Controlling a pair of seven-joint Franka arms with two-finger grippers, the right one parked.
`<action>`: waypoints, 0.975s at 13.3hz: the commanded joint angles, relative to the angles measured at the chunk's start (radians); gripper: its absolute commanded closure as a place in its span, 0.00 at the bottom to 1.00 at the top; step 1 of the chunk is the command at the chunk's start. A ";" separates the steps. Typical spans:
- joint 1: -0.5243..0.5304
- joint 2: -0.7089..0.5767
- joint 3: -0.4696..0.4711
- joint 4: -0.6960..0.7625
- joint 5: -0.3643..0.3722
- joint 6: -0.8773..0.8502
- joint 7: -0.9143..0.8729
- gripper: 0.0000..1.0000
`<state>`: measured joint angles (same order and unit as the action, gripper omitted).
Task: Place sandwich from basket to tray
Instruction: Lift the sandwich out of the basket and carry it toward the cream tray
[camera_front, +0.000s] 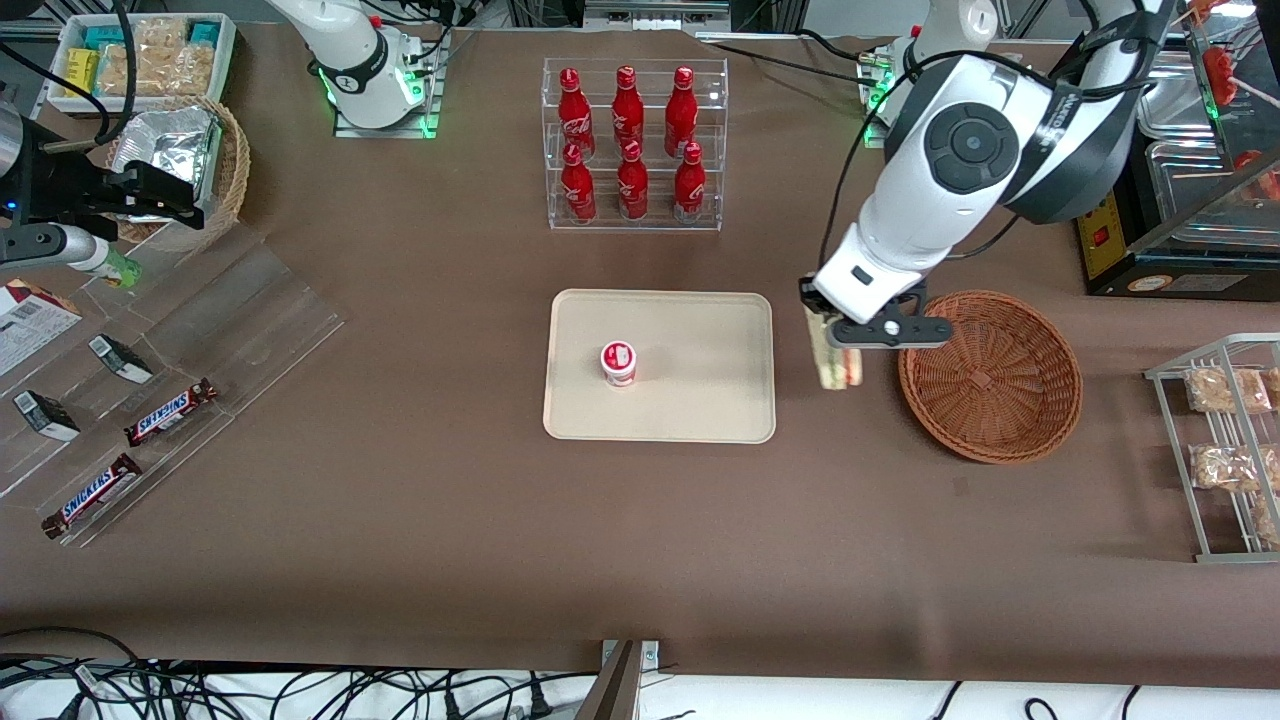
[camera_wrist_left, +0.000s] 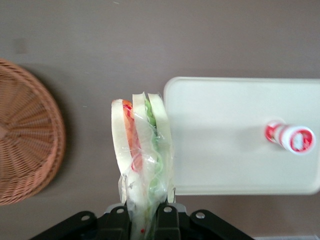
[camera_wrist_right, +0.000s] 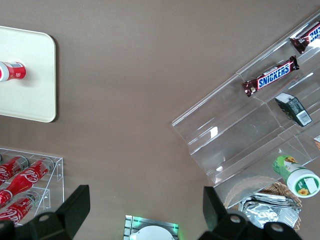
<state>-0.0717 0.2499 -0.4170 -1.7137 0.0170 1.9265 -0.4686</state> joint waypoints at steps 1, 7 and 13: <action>-0.005 0.049 -0.028 0.042 -0.061 0.040 0.131 1.00; -0.082 0.129 -0.026 -0.049 -0.040 0.250 0.075 1.00; -0.142 0.225 -0.028 -0.110 0.202 0.388 -0.163 1.00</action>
<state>-0.1953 0.4477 -0.4462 -1.8280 0.1333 2.2935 -0.5439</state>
